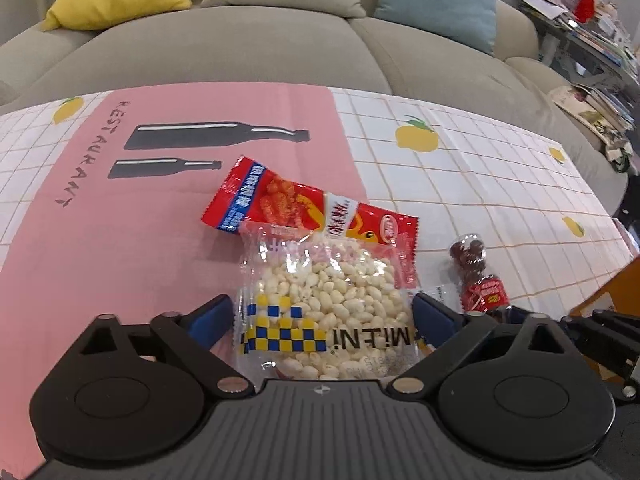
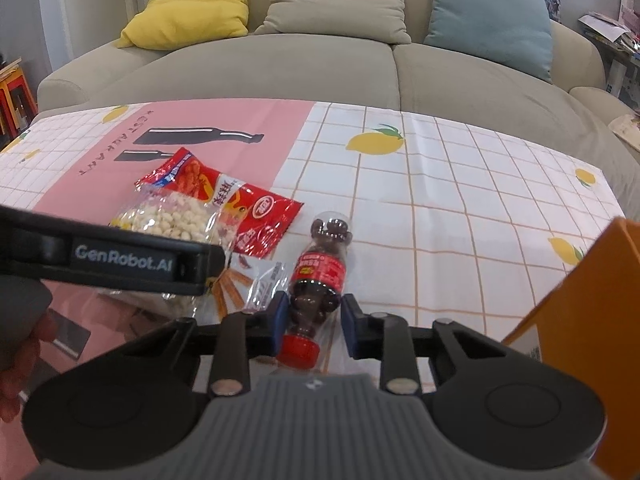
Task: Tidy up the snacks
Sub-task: 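Carry the peanut bag and cola bottle over the orange box and open both tools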
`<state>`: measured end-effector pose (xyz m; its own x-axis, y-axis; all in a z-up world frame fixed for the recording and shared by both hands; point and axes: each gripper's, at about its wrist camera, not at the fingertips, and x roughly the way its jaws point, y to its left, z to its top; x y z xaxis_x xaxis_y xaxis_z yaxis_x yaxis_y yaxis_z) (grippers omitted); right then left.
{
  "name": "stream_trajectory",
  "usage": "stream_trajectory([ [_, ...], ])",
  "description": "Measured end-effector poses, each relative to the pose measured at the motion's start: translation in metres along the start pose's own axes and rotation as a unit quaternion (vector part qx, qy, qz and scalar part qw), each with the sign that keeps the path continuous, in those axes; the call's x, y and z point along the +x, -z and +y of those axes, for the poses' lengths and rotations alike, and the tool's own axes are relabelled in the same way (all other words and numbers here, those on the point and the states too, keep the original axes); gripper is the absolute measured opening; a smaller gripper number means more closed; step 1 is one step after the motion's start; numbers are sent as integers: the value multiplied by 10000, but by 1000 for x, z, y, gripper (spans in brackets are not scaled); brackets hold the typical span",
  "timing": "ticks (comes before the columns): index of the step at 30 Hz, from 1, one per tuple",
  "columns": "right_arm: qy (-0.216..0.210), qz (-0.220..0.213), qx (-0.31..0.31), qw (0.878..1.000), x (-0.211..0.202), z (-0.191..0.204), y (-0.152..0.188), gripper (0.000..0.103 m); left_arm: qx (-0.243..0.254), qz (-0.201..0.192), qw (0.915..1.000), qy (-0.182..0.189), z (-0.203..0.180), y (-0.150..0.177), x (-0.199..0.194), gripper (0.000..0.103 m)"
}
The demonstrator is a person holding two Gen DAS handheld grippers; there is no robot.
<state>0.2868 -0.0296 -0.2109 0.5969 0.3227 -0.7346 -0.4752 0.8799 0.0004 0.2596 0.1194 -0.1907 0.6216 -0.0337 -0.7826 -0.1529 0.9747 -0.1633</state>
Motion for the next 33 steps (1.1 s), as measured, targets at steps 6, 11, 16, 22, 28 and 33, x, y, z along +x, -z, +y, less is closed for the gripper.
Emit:
stream_trajectory([
  [6,23,4,47,10000,-8,2,9,27,187,-131,9997,-83,-6,1,-11,92],
  [11,36,39,57,10000,-16,6,16,26,209,-276,9994,-81,-10,11,-24,92],
  [16,7,124,123,9998,-29,10,25,26,18,-267,9996,-94,-11,19,-45,92],
  [22,-64,119,353,9993,-60,14,36,26,-148,-138,9997,-135,-15,32,-75,92],
  [28,-101,10,684,9976,-102,15,43,26,-292,-240,9993,-75,-20,42,-118,92],
  [33,-194,-172,906,9955,-144,15,50,26,-353,-351,9988,33,-28,47,-151,92],
])
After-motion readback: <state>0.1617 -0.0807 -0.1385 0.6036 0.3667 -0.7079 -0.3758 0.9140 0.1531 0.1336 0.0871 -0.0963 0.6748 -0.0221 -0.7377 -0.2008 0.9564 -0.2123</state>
